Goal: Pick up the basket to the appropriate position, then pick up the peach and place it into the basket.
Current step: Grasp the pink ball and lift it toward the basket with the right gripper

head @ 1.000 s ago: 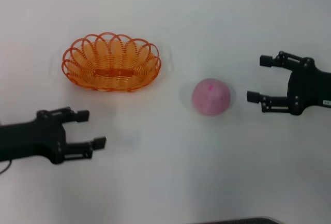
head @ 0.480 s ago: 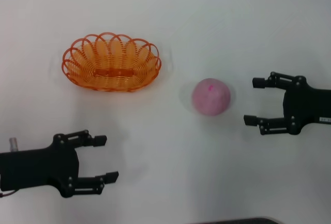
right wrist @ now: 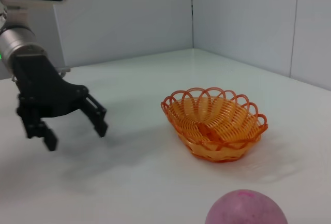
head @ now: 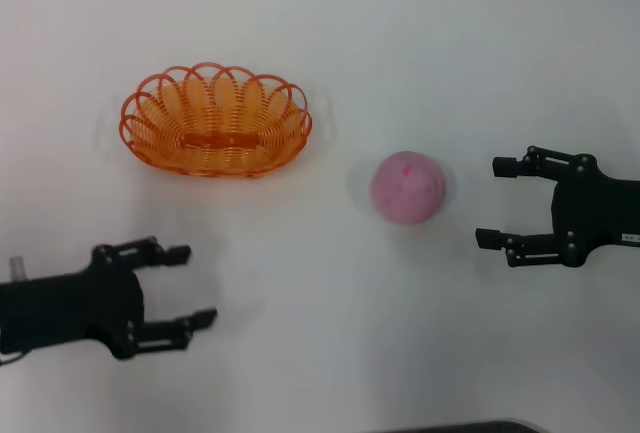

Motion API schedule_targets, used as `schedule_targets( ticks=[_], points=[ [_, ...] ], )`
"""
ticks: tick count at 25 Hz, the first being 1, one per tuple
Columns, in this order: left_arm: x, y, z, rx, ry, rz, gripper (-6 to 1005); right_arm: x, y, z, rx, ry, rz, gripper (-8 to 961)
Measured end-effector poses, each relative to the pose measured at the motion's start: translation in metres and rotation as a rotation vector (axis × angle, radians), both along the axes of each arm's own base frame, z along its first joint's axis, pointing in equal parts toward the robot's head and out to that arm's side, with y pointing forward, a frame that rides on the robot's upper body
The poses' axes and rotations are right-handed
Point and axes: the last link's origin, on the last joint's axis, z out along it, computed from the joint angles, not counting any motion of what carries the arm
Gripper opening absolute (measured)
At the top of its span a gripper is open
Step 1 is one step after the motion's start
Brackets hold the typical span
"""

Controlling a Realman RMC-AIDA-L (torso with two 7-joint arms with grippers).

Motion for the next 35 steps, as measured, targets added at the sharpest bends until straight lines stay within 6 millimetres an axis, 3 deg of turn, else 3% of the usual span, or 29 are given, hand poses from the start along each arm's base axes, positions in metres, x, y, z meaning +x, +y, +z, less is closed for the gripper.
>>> schedule_targets(
  ticks=[15,22,27,35],
  points=[
    [-0.01,0.006,0.011,0.094,0.003,0.038,791,-0.002,-0.002,0.001,-0.003,0.023,-0.002,934],
    [-0.011,0.0,0.018,0.125,-0.041,0.021,790,-0.007,-0.003,0.025,-0.021,0.134,-0.047,933],
    [-0.011,0.0,0.018,0.122,-0.042,0.019,790,-0.014,0.013,0.042,-0.143,0.189,-0.22,933],
    [-0.01,-0.001,0.017,0.118,-0.044,0.02,791,-0.037,0.048,0.05,-0.359,0.085,-0.499,932]
  ],
)
